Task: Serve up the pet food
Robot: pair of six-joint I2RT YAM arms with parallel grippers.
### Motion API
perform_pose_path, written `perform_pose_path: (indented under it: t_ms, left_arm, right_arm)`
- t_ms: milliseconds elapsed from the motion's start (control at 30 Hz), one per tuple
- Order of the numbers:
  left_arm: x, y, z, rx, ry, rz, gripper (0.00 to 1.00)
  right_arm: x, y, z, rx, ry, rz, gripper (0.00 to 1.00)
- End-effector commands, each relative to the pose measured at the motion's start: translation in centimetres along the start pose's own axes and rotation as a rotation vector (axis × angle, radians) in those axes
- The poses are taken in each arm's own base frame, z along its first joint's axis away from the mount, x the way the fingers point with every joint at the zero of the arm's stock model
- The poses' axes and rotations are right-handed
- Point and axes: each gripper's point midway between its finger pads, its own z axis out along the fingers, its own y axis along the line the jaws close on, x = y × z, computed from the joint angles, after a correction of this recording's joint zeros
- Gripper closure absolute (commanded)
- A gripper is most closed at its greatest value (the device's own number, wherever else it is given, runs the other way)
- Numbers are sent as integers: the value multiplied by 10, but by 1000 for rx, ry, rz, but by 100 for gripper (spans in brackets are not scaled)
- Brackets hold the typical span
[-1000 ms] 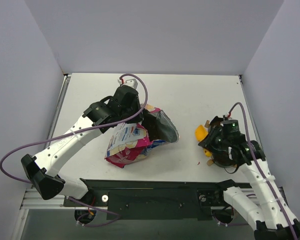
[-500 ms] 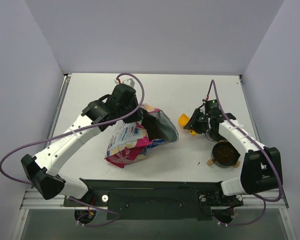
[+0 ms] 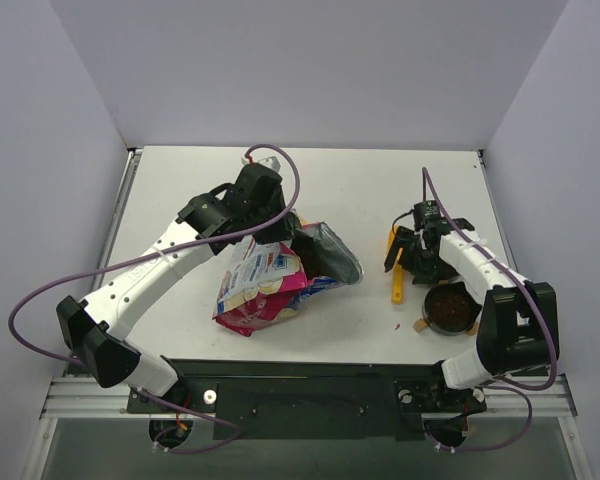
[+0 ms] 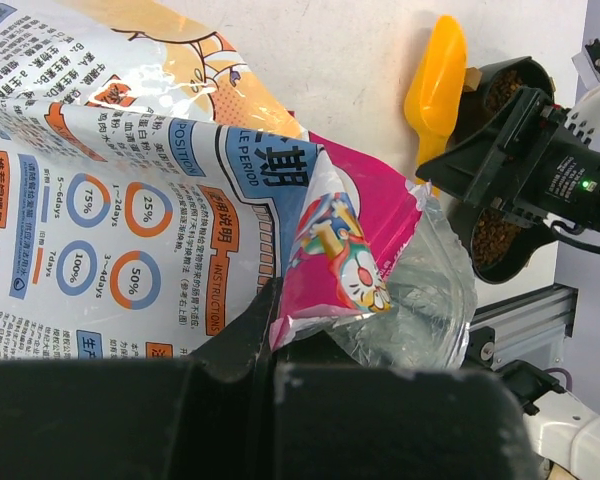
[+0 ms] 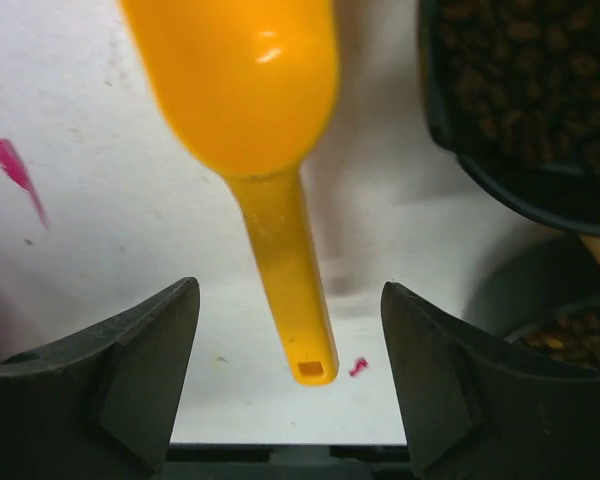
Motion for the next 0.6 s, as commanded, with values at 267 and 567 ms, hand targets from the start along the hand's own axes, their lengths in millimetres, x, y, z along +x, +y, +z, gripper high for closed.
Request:
perform_pose_path:
  t_ms: [267, 567]
  left_arm:
    - [-28, -38, -27, 145, -81, 54, 100]
    - [-19, -42, -35, 176, -55, 47, 100]
  right_arm:
    - [-21, 89, -132, -190, -296, -387, 30]
    - [13, 171, -160, -419, -336, -611, 33]
